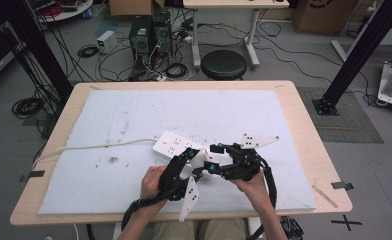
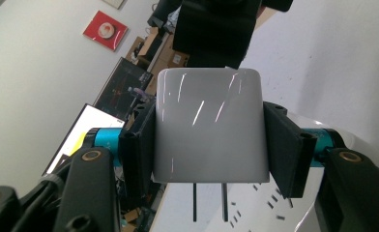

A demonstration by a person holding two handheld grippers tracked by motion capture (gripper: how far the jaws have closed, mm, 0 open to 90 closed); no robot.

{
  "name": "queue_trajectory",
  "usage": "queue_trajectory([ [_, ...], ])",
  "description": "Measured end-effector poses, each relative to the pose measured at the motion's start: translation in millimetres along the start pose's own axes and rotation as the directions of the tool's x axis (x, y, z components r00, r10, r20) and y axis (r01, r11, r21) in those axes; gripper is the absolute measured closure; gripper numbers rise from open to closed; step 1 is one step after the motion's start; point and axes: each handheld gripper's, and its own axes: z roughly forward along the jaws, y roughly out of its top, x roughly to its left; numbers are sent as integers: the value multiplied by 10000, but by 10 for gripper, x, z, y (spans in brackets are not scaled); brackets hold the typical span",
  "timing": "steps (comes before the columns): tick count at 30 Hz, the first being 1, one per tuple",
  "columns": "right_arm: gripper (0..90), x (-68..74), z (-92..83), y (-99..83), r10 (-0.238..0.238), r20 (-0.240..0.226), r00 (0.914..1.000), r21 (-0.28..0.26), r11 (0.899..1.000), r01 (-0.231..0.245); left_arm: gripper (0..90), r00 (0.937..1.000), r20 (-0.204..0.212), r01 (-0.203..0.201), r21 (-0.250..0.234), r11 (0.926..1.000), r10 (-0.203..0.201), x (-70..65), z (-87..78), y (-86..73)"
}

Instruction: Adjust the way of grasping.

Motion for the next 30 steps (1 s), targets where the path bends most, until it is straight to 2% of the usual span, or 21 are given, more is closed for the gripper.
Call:
queue_trajectory([
  [4,292,7,33,9,28,-344,9994,98,9999,-25,425,9999,-23,-136,-186,9997,135,8,-20,50],
  [8,298,17,58,10,-1,-426,9991,168,9999,8,425,9998,-3,-212,-355,9991,213,12,-36,87],
  [18,405,19,74,15,-84,-742,9972,90,9999,91,425,9996,85,-252,-571,9981,257,21,-58,123],
  [19,436,19,77,16,-158,-801,9967,140,9998,169,425,9995,97,-280,-579,9979,286,20,-59,126],
  [23,471,18,84,15,-270,-901,9956,112,9995,281,425,9994,127,-301,-612,9977,309,12,-57,128],
  [30,521,20,85,14,-307,-865,9958,169,9993,323,425,9992,156,-370,-595,9975,380,11,-58,127],
])
